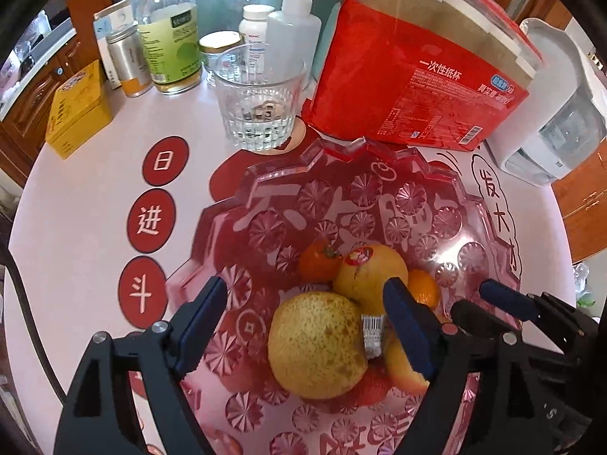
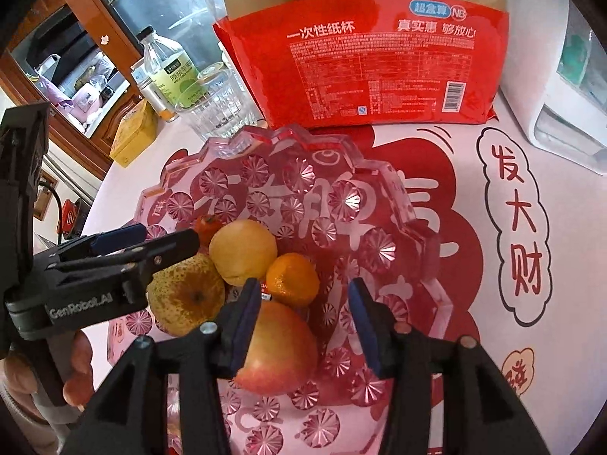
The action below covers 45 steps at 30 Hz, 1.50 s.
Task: Organize fruits
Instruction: 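Withdraw both tools from the bowl back toward the banana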
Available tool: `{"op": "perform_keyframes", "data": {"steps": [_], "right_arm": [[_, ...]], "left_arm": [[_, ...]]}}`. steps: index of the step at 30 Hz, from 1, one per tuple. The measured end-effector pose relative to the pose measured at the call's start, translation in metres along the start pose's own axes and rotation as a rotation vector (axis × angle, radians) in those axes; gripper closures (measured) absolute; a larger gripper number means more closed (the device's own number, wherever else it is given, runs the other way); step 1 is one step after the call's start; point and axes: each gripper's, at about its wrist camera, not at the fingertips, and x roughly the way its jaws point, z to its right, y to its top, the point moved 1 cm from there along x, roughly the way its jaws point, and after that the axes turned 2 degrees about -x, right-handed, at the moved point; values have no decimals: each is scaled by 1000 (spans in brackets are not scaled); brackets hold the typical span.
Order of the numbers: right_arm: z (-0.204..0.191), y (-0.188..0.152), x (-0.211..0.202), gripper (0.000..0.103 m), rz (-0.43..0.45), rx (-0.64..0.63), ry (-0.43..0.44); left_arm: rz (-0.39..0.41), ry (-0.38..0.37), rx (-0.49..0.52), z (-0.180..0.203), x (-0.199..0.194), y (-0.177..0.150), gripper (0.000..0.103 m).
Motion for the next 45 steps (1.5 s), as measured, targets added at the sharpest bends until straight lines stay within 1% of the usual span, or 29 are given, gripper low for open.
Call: {"op": "perform_keyframes", "data": {"steps": [3,5,9,14,20,27,36,45], "right_arm": [[0,-1,-5,55,6,7,5],[0,-2,-9,55,11,12,11],[-2,-5,-19,55,21,16,21],[-8,-9,-34,55,36,6,22],[-18,-18,-53,55,50,-19,23],[-24,-38,-75,55,61,-45,24],[-35,-63,-104,55,83,-74,47],[-55,-81,-135,54,119,-127,81]], "left_arm": [[2,9,2,-2,-9,-4,19],[12,31,13,-2,-18,-8,13],[30,57,37,-1,-35,-15,11],[54,76,61,2,-61,-26,3],[81,87,88,11,-93,-49,1],[100,100,113,17,-125,-82,0],[104,143,155,23,-154,-121,0],[132,158,188,32,-183,-149,0]]}}
